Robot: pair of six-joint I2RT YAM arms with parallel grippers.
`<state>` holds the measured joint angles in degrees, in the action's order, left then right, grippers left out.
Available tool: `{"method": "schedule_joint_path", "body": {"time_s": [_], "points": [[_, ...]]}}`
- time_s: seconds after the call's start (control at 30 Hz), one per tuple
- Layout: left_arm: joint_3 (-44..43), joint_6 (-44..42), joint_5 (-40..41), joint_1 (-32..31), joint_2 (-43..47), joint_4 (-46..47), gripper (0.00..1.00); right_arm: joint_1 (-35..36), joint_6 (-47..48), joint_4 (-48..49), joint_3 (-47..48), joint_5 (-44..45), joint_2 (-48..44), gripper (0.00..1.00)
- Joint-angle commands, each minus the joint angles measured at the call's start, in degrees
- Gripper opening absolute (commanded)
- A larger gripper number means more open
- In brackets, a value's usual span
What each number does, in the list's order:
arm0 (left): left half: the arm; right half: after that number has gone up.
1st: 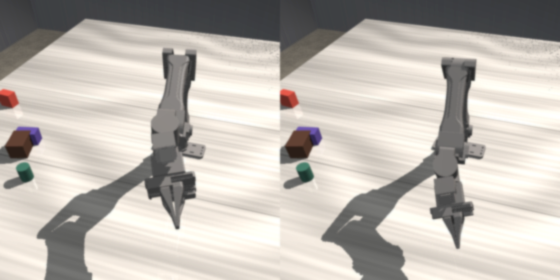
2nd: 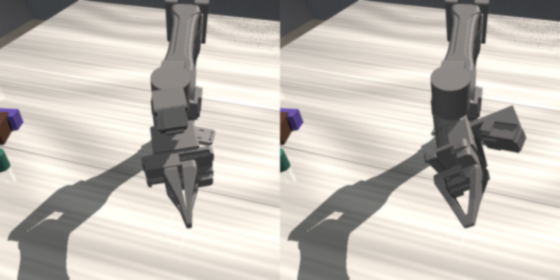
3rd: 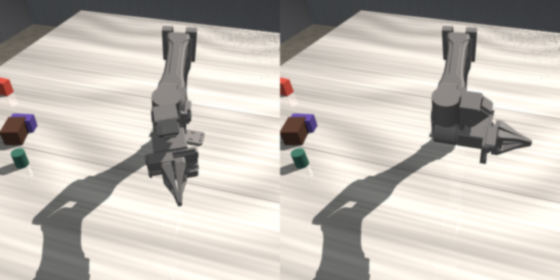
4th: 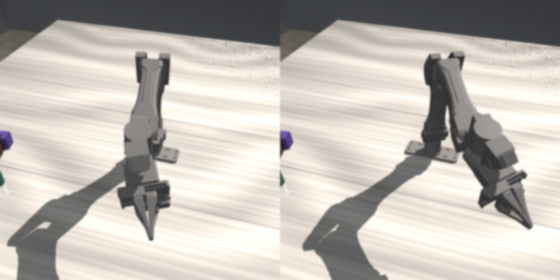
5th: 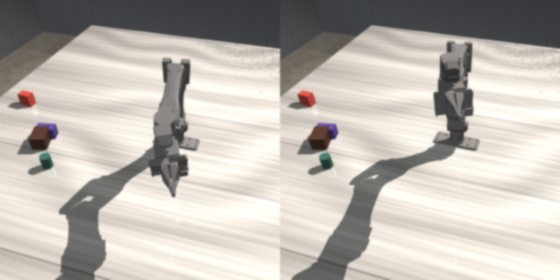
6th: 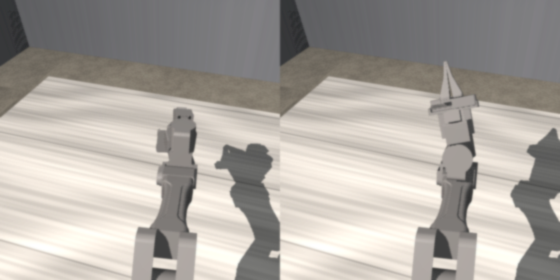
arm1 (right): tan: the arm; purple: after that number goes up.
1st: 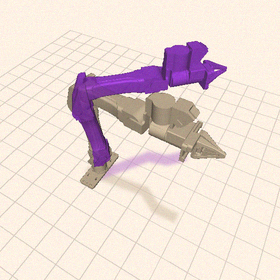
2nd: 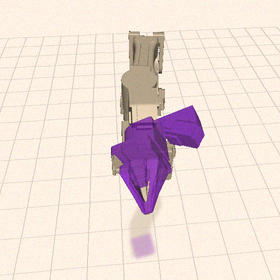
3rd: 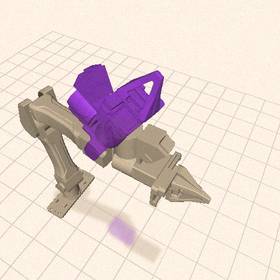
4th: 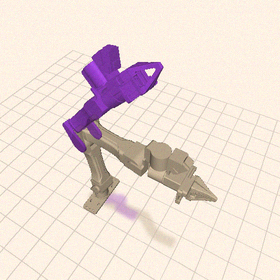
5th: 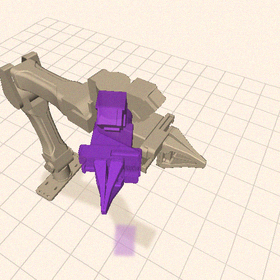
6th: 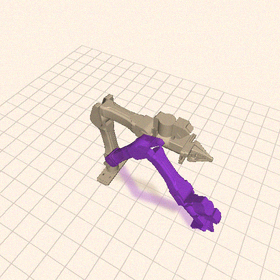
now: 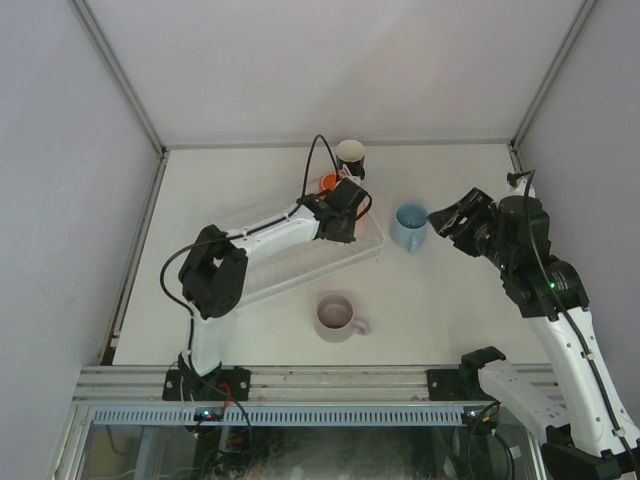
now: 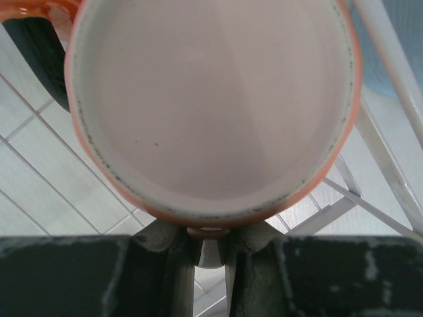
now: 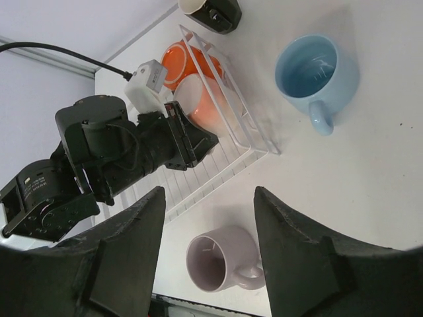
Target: Load the cups into the dish rack
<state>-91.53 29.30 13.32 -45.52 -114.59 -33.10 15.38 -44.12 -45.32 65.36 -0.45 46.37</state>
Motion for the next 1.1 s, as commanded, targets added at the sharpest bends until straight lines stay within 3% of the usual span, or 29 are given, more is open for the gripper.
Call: {"method": "schedule_joint_path", "body": {"time_s": [0.0,0.13,0.47,0.73,1.07], "points": [[-2.3,0.9,-0.5,-0.2,-1.0,3.1,0.12,-0.3,1.3,0.2,1.8,0.0,0.1,0.56],[-1.3,2.5,-0.2,-0.2,-1.0,3.0,0.31,-0.3,1.4,0.0,1.7,-0.1,0.3,0.56],[3.2,5.5,-1.2,-0.3,1.0,4.3,0.46,-0.3,1.5,0.0,1.1,-0.1,0.3,0.55],[4.3,5.0,2.5,-0.2,6.7,2.5,0.64,-0.2,3.7,-0.8,1.0,0.1,4.4,0.55],[4.6,3.3,3.8,2.3,17.9,-0.1,0.68,-0.3,9.3,0.7,3.9,-0.8,17.3,0.55]]}}
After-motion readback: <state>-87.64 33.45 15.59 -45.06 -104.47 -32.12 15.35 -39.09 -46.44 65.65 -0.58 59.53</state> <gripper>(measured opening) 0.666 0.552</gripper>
